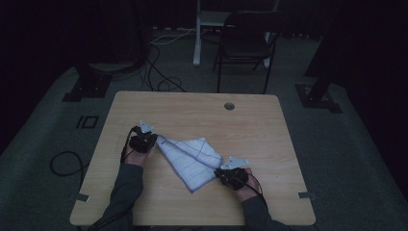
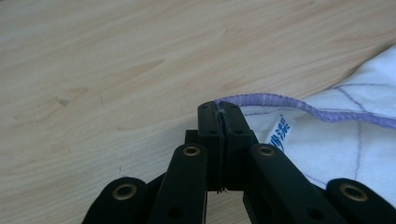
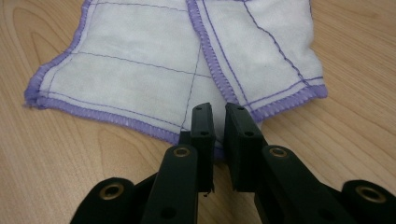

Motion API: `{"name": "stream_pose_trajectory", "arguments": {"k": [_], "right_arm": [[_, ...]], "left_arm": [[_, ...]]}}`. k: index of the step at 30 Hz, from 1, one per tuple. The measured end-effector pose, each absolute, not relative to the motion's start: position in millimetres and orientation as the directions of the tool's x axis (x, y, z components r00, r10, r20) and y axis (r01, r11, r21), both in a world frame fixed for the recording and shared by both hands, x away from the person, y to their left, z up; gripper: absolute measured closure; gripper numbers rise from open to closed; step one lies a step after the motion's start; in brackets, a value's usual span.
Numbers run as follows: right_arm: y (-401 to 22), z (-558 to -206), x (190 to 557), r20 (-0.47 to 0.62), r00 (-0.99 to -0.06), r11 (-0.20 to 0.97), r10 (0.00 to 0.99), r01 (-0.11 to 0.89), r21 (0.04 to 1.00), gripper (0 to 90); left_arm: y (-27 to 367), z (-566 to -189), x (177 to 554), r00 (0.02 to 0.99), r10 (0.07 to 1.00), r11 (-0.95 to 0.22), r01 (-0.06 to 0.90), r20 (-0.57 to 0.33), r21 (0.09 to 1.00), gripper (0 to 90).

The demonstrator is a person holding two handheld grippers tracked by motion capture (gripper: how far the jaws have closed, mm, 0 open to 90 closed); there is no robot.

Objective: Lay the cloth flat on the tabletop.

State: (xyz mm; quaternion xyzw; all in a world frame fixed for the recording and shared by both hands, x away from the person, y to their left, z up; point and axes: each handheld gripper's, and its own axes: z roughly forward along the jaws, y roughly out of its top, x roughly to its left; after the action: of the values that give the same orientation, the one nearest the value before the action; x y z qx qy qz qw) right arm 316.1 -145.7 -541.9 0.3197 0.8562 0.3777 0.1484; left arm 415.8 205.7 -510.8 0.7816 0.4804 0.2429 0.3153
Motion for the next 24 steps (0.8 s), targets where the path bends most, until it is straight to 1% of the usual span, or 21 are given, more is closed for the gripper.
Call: {"name": "stream_pose_trajectory", "arguments": {"k": [3, 6, 9, 11, 14, 19, 24], "right_arm": [[-145, -542, 316, -0.013, -0.749, 0.508, 0.662, 0.436, 0.743, 82.9], [-145, -540, 315, -0.021, -0.752, 0.508, 0.659, 0.425, 0.749, 81.2], [-147, -536, 316, -0.02, -0.744, 0.484, 0.668, 0.414, 0.771, 79.4], [-150, -533, 317, -0.022, -0.737, 0.472, 0.676, 0.409, 0.781, 77.4], [-154, -531, 321, -0.021, -0.725, 0.459, 0.688, 0.413, 0.787, 71.7], [-151, -530, 323, -0.032, -0.731, 0.465, 0.682, 0.399, 0.79, 65.0], [-146, -533, 328, -0.042, -0.744, 0.492, 0.667, 0.398, 0.774, 63.4]], "left_arm": [[204, -515, 415, 0.422, 0.903, -0.345, 0.598, 0.081, 0.723, 88.8], [203, -514, 411, 0.43, 0.9, -0.335, 0.584, 0.069, 0.739, 82.7], [203, -508, 407, 0.428, 0.902, -0.318, 0.569, 0.057, 0.759, 79.5], [202, -503, 403, 0.433, 0.9, -0.315, 0.556, 0.055, 0.769, 78.9], [197, -496, 396, 0.447, 0.893, -0.315, 0.536, 0.053, 0.783, 77.9], [178, -494, 378, 0.509, 0.86, -0.338, 0.505, 0.043, 0.794, 77.2], [149, -504, 357, 0.582, 0.812, -0.386, 0.479, 0.044, 0.788, 77.1]]}}
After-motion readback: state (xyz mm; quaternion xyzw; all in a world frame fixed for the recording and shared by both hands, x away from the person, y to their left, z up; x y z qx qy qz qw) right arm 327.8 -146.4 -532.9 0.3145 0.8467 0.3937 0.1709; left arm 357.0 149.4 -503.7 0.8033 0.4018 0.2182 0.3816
